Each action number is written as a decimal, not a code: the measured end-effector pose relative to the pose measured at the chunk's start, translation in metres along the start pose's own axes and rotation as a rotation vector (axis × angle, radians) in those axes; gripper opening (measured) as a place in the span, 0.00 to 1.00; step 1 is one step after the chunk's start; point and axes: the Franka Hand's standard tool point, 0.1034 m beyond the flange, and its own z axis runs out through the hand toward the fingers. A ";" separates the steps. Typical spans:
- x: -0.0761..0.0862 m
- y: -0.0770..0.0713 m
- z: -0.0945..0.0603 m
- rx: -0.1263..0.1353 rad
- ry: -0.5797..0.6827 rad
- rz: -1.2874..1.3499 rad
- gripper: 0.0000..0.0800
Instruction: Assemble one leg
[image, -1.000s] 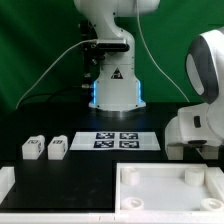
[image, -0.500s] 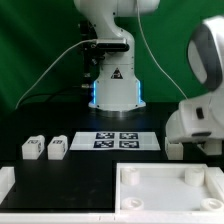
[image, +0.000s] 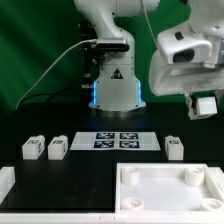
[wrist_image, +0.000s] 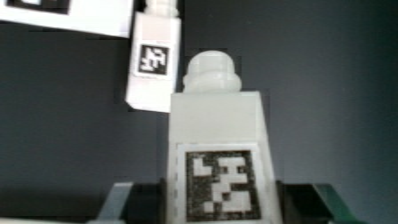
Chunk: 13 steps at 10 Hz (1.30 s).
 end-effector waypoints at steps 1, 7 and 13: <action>0.004 0.000 0.000 -0.004 0.143 -0.004 0.36; 0.076 -0.001 -0.072 -0.003 0.743 -0.111 0.36; 0.096 0.004 -0.063 -0.006 0.991 -0.180 0.36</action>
Offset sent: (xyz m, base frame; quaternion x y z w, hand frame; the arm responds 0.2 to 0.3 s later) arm 0.0587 -0.0012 -0.0002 -0.0472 0.3331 -0.0492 0.9404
